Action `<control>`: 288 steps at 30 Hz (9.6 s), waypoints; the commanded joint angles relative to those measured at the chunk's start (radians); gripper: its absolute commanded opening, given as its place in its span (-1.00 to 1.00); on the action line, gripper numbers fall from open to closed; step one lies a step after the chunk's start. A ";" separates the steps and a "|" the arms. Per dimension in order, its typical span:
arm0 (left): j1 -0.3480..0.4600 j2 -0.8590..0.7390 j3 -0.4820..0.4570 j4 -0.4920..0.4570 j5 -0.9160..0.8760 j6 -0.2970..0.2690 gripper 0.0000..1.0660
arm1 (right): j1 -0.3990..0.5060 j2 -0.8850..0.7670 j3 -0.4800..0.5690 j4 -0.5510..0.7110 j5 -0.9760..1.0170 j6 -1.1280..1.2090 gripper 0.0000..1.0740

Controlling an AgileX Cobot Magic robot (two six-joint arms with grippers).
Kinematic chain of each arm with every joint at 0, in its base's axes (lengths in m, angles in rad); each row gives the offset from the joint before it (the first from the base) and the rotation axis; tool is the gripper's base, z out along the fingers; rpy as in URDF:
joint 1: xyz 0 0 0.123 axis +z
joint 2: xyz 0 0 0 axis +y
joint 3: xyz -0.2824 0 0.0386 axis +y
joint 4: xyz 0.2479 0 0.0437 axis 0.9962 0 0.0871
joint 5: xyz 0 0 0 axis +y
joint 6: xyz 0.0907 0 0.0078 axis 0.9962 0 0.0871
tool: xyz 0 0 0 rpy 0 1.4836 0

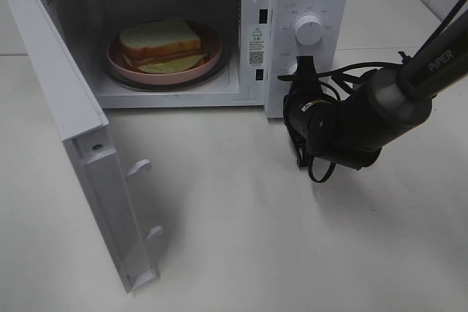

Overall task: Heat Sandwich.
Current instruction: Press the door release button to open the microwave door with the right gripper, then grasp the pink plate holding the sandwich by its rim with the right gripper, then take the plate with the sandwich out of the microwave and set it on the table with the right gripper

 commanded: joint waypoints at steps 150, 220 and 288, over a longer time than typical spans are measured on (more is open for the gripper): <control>-0.006 -0.020 0.001 -0.009 -0.009 -0.003 0.84 | 0.094 -0.566 -0.134 -0.883 1.479 -2.291 0.65; -0.006 -0.020 0.001 -0.009 -0.009 -0.003 0.84 | 0.159 0.238 -1.091 -0.829 1.400 -2.249 0.54; -0.006 -0.020 0.001 -0.007 -0.009 -0.003 0.84 | 0.144 0.362 -1.252 -0.638 1.601 -2.248 -1.00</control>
